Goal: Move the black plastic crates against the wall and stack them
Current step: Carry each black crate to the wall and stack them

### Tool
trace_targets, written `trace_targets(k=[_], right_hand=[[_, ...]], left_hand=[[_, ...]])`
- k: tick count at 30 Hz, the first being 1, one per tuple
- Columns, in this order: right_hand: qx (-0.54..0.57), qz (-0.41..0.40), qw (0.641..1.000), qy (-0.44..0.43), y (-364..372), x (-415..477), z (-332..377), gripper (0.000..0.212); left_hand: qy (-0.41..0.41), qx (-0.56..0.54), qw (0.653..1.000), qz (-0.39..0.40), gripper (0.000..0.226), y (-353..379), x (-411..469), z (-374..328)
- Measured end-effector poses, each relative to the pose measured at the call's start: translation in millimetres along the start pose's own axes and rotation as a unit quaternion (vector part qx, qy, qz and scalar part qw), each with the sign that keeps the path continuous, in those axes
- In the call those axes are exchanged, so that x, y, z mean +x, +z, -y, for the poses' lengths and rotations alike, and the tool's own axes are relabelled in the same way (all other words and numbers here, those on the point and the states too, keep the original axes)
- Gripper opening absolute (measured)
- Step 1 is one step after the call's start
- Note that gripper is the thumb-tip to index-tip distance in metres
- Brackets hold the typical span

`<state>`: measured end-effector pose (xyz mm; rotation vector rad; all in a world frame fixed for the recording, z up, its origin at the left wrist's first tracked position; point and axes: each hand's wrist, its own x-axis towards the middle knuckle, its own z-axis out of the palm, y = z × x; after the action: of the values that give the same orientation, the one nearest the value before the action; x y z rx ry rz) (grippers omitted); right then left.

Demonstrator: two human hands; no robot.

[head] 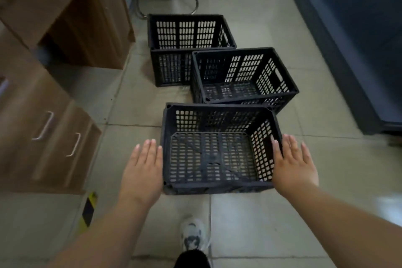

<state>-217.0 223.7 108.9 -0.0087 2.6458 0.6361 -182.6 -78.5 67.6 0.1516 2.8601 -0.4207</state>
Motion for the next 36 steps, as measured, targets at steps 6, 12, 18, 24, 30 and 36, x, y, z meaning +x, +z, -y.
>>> trace_targets(k=[6, 12, 18, 24, 30, 36], right_hand=[[0.014, 0.065, 0.998, 0.016, 32, 85, -23, 0.067], [-0.026, 0.122, 0.992, -0.005, 91, 179, -22, 0.064], [-0.083, 0.173, 0.981, -0.024, 152, 246, -20, 0.063], [-0.125, 0.195, 0.971, -0.05, 173, 270, -17, 0.061], [-0.143, 0.187, 0.97, -0.062, 163, 272, -11, 0.057], [-0.193, 0.151, 0.961, -0.125, 116, 252, 4, 0.058]], left_hand=[[0.016, 0.039, 0.996, 0.079, 0.064, 29, 95, -23], [0.067, 0.094, 0.981, 0.153, 0.058, 93, 182, -47], [0.063, 0.166, 0.966, 0.19, 0.057, 146, 231, -53], [0.084, 0.221, 0.949, 0.211, 0.057, 163, 237, -40], [0.077, 0.238, 0.937, 0.242, 0.058, 153, 226, -38], [0.041, 0.221, 0.935, 0.275, 0.06, 131, 159, -4]])
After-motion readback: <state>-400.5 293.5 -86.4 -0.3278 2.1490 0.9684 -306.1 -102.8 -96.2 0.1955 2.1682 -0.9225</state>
